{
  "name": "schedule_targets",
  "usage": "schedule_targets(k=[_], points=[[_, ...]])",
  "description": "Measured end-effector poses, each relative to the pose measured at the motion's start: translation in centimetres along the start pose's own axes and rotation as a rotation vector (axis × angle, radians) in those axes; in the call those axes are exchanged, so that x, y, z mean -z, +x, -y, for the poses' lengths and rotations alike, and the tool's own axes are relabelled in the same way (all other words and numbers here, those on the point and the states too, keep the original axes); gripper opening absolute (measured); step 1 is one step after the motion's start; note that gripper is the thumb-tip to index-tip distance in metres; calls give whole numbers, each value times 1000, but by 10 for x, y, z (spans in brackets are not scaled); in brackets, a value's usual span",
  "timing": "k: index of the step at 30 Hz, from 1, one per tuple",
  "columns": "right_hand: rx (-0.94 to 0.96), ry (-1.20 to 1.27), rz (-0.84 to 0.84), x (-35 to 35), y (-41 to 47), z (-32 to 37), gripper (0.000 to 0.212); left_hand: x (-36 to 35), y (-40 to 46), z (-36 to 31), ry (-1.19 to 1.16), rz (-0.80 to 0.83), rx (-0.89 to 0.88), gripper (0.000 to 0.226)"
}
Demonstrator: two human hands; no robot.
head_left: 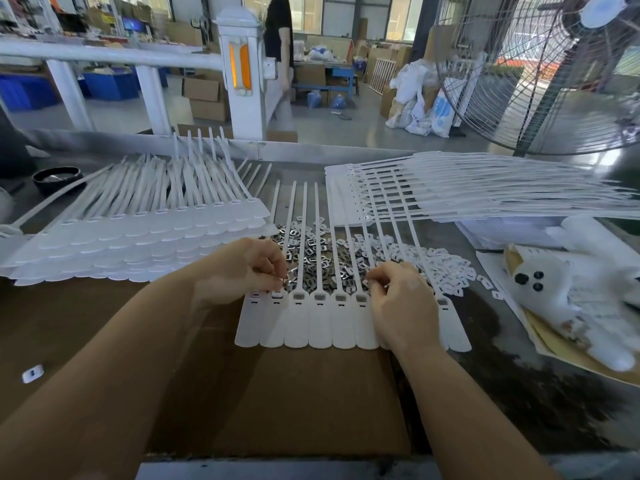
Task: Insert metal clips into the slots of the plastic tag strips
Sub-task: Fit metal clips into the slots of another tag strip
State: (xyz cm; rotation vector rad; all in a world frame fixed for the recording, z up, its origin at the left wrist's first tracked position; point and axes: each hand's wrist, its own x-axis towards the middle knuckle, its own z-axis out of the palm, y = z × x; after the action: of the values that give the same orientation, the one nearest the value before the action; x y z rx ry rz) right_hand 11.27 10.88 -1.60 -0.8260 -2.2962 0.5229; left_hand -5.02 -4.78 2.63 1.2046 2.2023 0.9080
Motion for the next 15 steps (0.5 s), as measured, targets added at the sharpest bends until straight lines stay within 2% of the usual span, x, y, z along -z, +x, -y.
schedule_targets(k=[15], points=[[-2, 15, 14, 3, -1, 2, 13, -2, -1, 3, 6, -6, 13, 17]])
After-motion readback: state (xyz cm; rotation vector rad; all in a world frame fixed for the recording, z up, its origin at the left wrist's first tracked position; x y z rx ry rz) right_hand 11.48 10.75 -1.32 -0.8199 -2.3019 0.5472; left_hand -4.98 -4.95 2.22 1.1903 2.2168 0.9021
